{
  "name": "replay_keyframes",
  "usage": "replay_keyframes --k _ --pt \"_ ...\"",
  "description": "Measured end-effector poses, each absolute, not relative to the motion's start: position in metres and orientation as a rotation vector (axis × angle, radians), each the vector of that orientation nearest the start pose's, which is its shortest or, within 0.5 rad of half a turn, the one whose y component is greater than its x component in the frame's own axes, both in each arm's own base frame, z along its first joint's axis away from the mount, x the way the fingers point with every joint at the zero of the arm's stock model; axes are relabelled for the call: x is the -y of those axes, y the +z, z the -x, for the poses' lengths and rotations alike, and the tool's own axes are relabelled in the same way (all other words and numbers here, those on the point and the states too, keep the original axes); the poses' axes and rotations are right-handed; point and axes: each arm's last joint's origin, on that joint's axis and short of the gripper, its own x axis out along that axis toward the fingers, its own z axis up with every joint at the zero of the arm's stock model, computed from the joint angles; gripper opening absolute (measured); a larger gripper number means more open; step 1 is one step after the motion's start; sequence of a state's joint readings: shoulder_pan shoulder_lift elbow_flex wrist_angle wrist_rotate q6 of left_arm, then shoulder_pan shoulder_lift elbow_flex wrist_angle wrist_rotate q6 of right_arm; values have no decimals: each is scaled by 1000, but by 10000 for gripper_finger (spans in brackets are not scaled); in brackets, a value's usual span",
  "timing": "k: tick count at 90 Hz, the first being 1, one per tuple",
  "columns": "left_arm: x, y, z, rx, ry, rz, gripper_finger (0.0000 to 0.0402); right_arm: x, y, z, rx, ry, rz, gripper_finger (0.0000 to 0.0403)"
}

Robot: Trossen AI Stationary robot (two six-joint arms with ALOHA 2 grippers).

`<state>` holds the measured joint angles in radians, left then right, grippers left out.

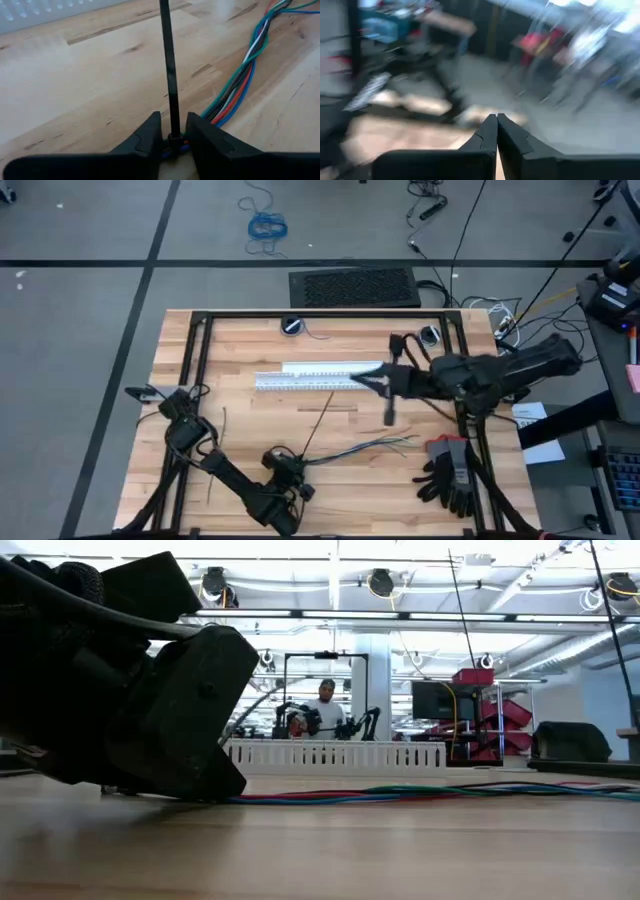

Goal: Ziptie cables
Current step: Assemble the cable wires with the together using a zip tie, then assemble the cable wires with the second cable zip tie

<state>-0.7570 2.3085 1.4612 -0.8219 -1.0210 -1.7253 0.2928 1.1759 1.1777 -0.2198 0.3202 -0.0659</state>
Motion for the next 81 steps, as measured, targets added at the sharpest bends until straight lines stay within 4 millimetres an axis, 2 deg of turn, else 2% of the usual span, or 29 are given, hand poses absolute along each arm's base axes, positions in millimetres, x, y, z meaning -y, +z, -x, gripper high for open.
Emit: replay_keyframes --k 11,24,40,48,63,81 --pt "254 73 -305 -497 862 268 99 -75 350 -240 -366 128 50 0" --pt "261 82 -301 -470 830 249 100 -79 295 -232 -463 138 14 14" --pt "260 132 -296 -385 789 158 102 -77 230 -225 -458 126 -64 52" --pt "251 145 -294 -409 811 142 113 -75 200 -218 -474 130 -108 72" --pt "240 168 -290 -467 848 238 129 -82 163 -204 -509 163 -200 90" --pt "241 167 -285 -592 852 279 120 -94 138 -196 -549 109 -177 75"
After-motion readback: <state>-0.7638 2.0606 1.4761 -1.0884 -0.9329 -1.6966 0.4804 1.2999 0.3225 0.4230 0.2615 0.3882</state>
